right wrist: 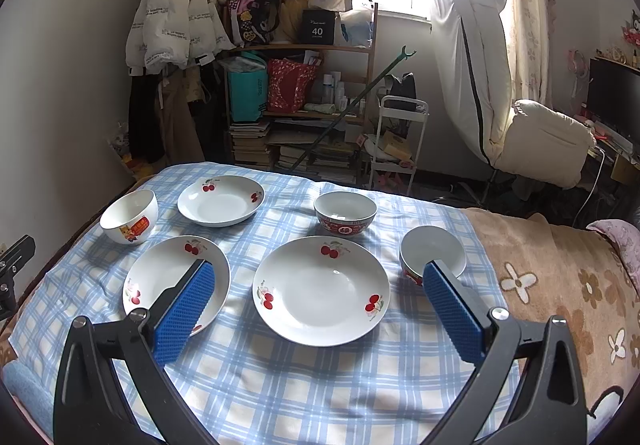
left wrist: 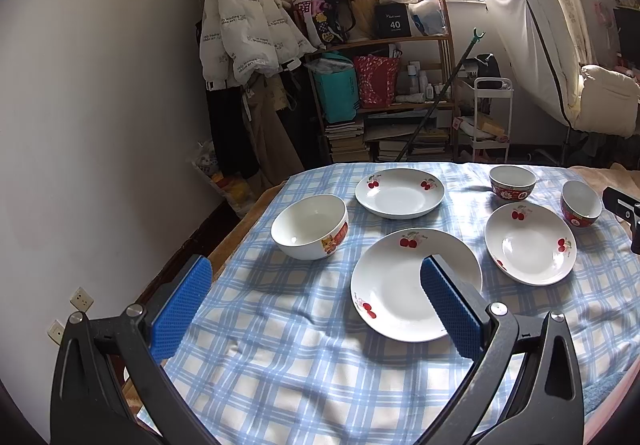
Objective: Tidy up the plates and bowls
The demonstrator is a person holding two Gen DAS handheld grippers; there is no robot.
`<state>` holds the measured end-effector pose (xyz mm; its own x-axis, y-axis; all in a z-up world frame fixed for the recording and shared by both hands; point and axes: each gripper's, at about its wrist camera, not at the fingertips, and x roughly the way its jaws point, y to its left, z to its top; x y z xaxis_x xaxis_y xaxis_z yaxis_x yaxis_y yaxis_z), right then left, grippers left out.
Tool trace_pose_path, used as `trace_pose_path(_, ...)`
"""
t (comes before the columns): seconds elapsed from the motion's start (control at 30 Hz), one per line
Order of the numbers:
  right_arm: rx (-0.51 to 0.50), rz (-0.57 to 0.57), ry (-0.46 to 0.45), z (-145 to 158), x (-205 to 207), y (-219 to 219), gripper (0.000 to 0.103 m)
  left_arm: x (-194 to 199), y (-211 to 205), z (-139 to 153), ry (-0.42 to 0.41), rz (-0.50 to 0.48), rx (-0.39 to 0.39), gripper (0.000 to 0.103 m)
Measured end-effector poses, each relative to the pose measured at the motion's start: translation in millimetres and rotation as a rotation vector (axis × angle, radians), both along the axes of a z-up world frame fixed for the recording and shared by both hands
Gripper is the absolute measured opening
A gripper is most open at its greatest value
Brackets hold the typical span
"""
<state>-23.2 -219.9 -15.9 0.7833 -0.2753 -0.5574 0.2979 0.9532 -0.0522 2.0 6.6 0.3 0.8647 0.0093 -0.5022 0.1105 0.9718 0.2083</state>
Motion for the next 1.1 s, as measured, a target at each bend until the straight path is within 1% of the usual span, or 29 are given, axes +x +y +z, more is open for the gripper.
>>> trace_pose_path(1.1, -0.002, 0.003, -0.001, -0.5, 0.5, 0.9, 0.103, 1.4, -1.7, -4.8, 0.011, -0.006, 0.005, 0.102)
